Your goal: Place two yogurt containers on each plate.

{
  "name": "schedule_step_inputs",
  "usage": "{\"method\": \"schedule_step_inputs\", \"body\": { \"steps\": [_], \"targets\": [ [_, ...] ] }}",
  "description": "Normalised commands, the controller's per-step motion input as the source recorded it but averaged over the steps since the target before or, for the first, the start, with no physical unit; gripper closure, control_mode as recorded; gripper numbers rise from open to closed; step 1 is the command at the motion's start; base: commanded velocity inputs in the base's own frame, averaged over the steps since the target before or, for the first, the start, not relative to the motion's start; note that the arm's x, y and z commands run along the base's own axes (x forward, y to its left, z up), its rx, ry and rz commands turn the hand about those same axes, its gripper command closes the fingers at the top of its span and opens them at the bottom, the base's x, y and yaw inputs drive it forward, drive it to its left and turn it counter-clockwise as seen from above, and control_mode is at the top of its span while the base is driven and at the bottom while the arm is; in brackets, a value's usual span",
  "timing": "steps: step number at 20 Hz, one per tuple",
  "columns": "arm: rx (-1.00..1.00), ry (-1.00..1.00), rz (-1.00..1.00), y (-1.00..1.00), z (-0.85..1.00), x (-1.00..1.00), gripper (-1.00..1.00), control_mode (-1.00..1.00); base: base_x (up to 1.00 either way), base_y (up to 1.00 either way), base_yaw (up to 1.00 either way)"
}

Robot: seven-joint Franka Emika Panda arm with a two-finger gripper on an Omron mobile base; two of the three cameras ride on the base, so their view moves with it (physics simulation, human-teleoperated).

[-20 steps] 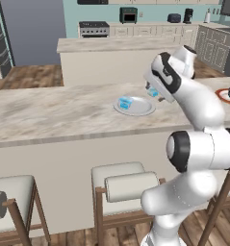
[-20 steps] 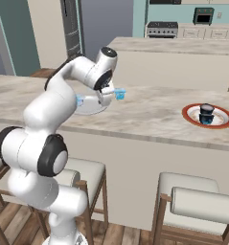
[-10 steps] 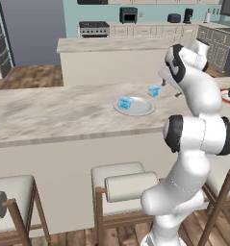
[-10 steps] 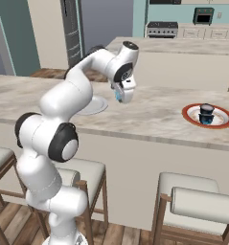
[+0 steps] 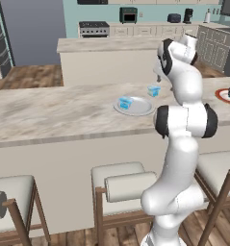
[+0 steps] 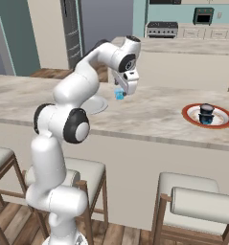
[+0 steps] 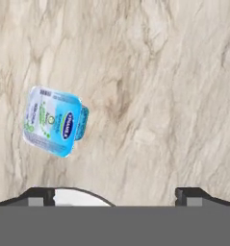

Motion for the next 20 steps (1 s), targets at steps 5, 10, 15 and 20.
{"method": "schedule_step_inputs", "body": {
  "steps": [5,10,15,20],
  "targets": [
    [0.0,0.02,0.02,0.06,-0.23,0.43,-1.0,-1.0,0.0,0.0,0.0],
    [0.0,0.0,0.0,0.12,-0.33,0.31,-1.0,-1.0,0.0,0.0,0.0],
    [0.0,0.0,0.0,0.0,-0.34,0.08,-1.0,-1.0,0.0,0.0,0.0],
    [0.0,0.0,0.0,0.01,-0.25,0.13,-1.0,-1.0,0.0,0.0,0.0]
  ]
}}
